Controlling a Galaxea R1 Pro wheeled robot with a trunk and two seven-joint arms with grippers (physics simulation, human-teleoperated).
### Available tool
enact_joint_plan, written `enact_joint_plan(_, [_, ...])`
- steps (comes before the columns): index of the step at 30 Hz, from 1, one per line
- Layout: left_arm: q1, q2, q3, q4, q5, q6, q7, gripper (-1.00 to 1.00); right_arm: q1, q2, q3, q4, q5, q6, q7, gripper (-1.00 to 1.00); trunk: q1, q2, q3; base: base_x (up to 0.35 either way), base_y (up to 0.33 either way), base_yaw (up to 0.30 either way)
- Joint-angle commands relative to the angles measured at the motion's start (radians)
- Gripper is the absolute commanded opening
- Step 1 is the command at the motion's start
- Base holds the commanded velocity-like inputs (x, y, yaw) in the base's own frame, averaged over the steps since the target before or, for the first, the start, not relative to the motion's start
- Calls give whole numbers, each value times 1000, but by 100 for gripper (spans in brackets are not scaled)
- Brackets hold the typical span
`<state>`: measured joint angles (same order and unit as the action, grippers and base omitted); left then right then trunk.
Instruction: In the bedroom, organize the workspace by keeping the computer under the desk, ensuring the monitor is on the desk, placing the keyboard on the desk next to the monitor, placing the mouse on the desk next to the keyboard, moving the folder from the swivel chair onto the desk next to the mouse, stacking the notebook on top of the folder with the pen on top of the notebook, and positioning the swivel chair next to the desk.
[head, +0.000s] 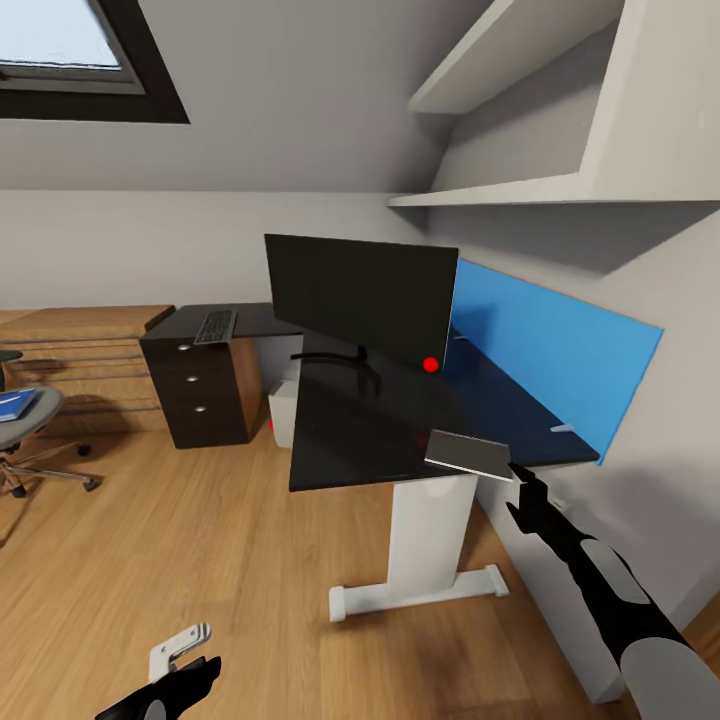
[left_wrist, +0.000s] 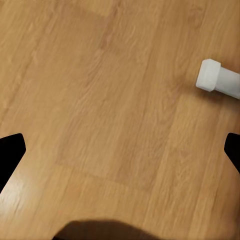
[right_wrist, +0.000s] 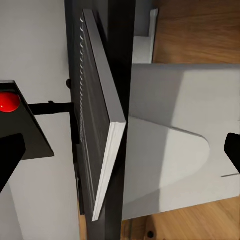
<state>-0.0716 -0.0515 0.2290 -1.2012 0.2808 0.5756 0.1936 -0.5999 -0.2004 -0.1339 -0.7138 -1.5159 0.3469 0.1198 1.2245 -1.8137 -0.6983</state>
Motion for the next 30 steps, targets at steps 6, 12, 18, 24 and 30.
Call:
enact_joint_plan(6, [-1,-1,1,-1,11,4,7,100,0,0,-3,1,-4,6,1,100,0,0,-1,192,0,0])
enact_joint_plan(12, [-1,-1,1,0,11,4,7,100,0,0,-3,1,-4,6,0,100,0,0,-1,33,0,0])
enact_joint_plan(18, [-1,-1,1,0,11,4,7,100,0,-1,-3,1,-4,6,-1,100,0,0,-1,4,0,0])
enact_joint_plan(24, [-1,-1,1,0,11,4,8,100,0,1,-3,8,-4,6,-2,100,0,0,-1,0,0,0])
enact_joint_plan(30, [-1,-1,1,0,11,4,8,100,0,1,-3,16,-4,6,-2,100,0,0,-1,0,0,0])
